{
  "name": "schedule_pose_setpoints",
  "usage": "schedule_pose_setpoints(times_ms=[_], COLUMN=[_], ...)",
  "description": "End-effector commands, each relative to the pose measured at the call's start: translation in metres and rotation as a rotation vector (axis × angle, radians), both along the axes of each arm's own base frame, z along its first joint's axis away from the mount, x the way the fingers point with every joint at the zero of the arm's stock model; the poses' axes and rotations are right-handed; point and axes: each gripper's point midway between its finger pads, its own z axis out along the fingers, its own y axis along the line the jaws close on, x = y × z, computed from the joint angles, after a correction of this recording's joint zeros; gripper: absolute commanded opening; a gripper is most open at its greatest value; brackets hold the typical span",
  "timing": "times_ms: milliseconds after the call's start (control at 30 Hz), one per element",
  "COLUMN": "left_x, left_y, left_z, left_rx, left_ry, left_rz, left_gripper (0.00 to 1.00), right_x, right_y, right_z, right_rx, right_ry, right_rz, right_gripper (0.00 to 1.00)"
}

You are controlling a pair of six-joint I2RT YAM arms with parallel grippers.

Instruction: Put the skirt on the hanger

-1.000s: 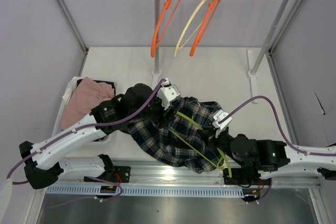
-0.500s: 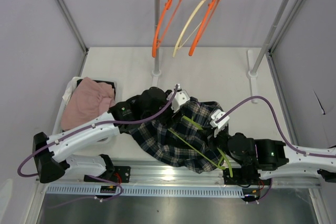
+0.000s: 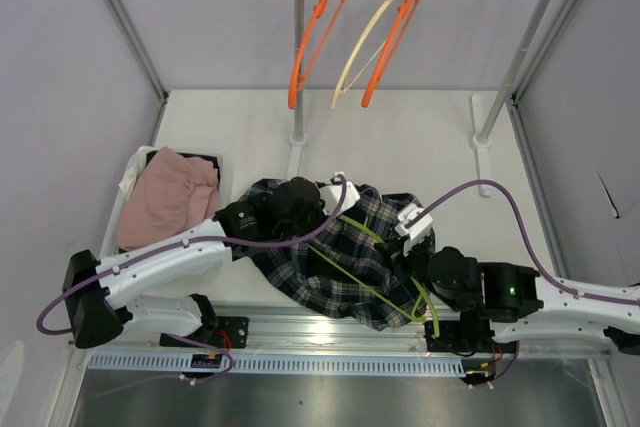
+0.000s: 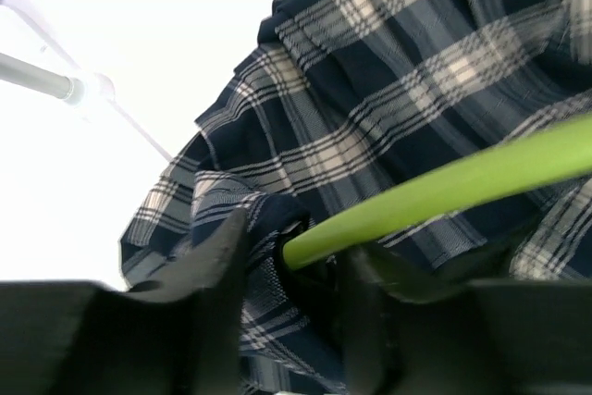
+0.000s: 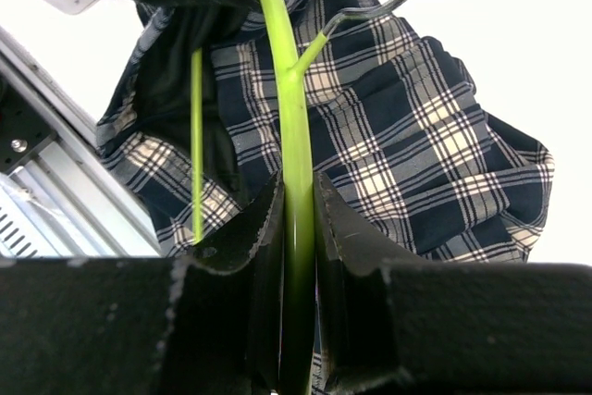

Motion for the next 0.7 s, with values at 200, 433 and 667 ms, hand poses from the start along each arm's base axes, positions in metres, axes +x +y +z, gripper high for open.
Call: schedule_pose_setpoints(times_ms=[200,433,667], left_x=[0.0,0.008,0.037], left_y=[-0.008,0.001,0.049], left_z=[0.001,0.006,0.006], left_rx=[-0.11,-0.221,-0.292], left_ry=[0.062,0.055,-0.105], left_rz=[0.063,0.218,0.554], left_gripper=[0.01,0.0,0.0], right_x=[0.006,0.018,0.04], right_y=[0.023,0.025,0.013], right_z=[0.024,0.006,-0.02], right_rx=[0.132,0.051,0.002], right_ry=[0.006,0.028,0.157], right_rz=[0.007,-0.05,-0.203], right_gripper=[0.0,0.01,0.53])
